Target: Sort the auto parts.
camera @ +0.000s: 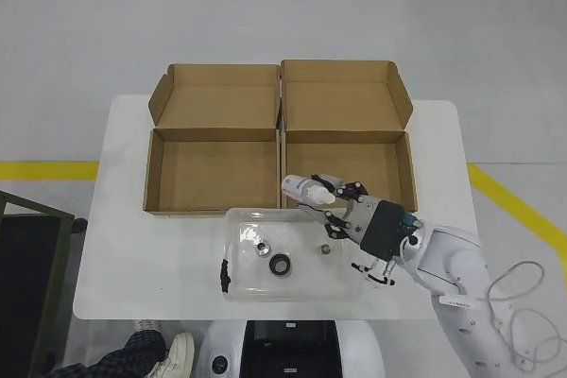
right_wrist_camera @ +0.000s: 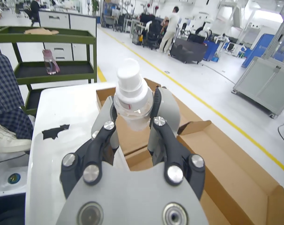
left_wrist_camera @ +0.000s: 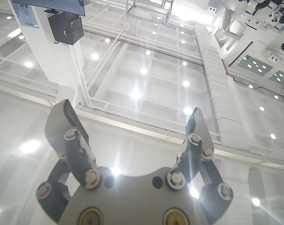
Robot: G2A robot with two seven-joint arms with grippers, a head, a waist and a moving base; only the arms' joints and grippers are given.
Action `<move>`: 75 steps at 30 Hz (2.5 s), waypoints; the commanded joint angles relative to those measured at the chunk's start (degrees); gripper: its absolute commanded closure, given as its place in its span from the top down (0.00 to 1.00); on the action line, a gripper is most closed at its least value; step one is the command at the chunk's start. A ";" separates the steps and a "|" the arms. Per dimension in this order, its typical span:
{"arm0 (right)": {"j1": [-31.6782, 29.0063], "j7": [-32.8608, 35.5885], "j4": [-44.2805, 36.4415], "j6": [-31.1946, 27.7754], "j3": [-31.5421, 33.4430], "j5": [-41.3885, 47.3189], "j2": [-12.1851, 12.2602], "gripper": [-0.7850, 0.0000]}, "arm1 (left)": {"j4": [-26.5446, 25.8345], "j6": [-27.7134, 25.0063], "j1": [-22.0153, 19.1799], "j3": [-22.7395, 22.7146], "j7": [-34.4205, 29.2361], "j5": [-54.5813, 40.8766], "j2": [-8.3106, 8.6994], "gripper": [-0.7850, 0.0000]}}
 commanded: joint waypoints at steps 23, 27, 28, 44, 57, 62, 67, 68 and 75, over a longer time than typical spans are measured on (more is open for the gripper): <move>3.41 -18.11 1.86 -3.43 -2.10 6.24 -0.54 0.00 | 0.00 0.00 0.00 0.00 0.00 0.00 0.00 1.00; 3.91 -18.85 2.32 -4.51 -2.49 6.33 -0.57 0.00 | 0.00 0.00 0.00 0.00 0.00 0.00 0.00 1.00; 4.09 -18.46 2.44 -4.50 -2.49 5.92 -0.55 0.00 | 0.00 0.00 0.00 0.00 0.00 0.00 0.00 1.00; 5.35 -8.49 8.72 -2.10 -3.31 8.67 -0.54 0.00 | 0.00 0.00 0.00 0.00 0.00 0.00 0.00 1.00; 10.97 4.96 19.28 4.81 -5.66 9.15 -1.08 0.00 | 0.00 0.00 0.00 0.00 0.00 0.00 0.00 1.00; 13.67 9.43 22.78 4.72 -6.00 10.17 -1.16 0.00 | 0.00 0.00 0.00 0.00 0.00 0.00 0.00 1.00; 15.79 13.83 25.86 5.15 -6.38 10.94 -1.22 0.00 | 0.00 0.00 0.00 0.00 0.00 0.00 0.00 1.00; 16.16 14.50 26.41 5.13 -6.58 11.31 -1.26 0.00 | 0.00 0.00 0.00 0.00 0.00 0.00 0.00 1.00; 18.59 17.97 30.97 4.17 -8.64 12.76 -1.61 0.00 | 0.00 0.00 0.00 0.00 0.00 0.00 0.00 1.00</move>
